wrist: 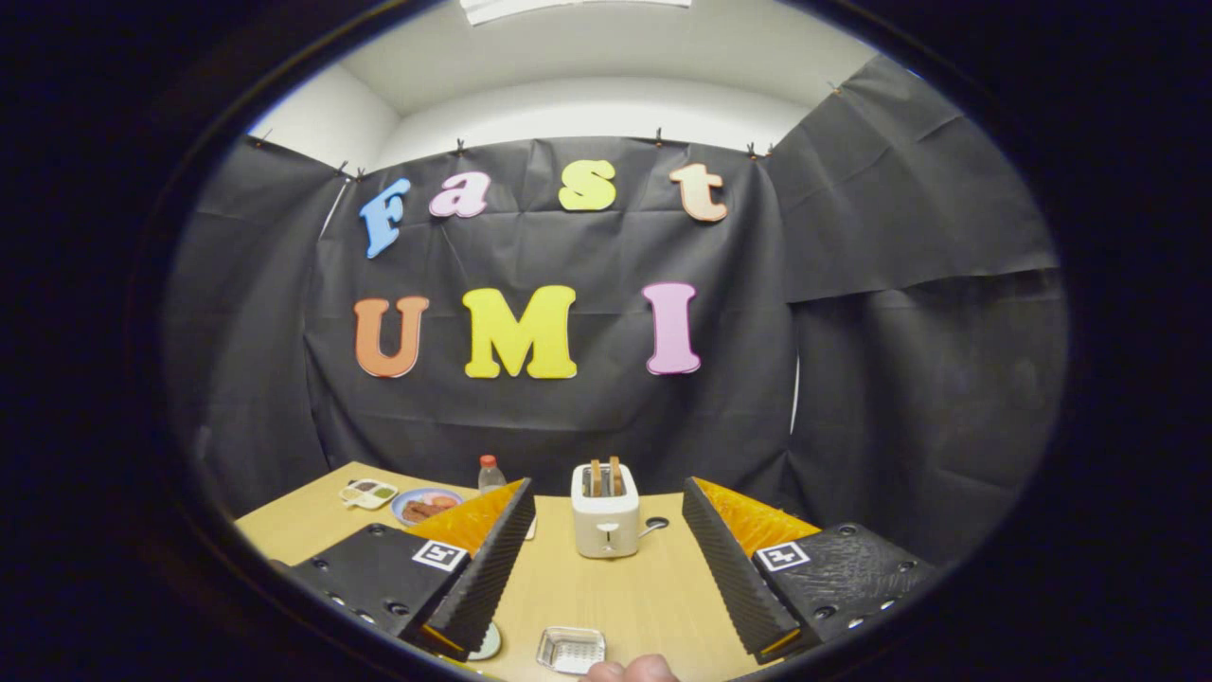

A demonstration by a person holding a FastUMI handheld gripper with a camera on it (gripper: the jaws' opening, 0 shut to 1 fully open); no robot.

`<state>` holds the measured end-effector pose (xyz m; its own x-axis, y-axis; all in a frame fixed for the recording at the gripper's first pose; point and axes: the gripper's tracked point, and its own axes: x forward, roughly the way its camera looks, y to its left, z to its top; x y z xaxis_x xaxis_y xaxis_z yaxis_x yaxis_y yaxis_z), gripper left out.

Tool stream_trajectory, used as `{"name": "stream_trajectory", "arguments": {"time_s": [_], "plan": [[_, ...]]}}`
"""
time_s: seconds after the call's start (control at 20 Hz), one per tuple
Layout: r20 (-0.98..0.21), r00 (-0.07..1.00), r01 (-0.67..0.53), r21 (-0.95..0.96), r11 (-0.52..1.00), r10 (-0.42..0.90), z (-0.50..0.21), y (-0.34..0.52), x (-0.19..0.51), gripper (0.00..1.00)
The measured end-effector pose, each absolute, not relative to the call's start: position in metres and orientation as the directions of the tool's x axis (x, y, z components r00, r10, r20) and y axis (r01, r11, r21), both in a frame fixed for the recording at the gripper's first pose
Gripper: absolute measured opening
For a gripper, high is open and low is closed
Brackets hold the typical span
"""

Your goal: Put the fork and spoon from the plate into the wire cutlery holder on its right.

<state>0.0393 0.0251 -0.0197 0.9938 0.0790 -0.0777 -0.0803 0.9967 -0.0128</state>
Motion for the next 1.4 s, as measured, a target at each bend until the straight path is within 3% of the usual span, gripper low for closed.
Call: {"name": "stream_trajectory", "arguments": {"time_s": [0.5, 0.75, 1.4], "plan": [[-0.394, 0.887, -0.244, 0.040, 0.969, 0.240, -0.128, 0.096, -0.013, 0.95], [-0.527, 0.813, -0.257, 0.057, 0.965, 0.247, -0.174, 0.125, -0.027, 0.96], [-0.840, 0.502, -0.357, 0.015, 0.934, 0.206, -0.314, 0.220, -0.056, 0.96]]}}
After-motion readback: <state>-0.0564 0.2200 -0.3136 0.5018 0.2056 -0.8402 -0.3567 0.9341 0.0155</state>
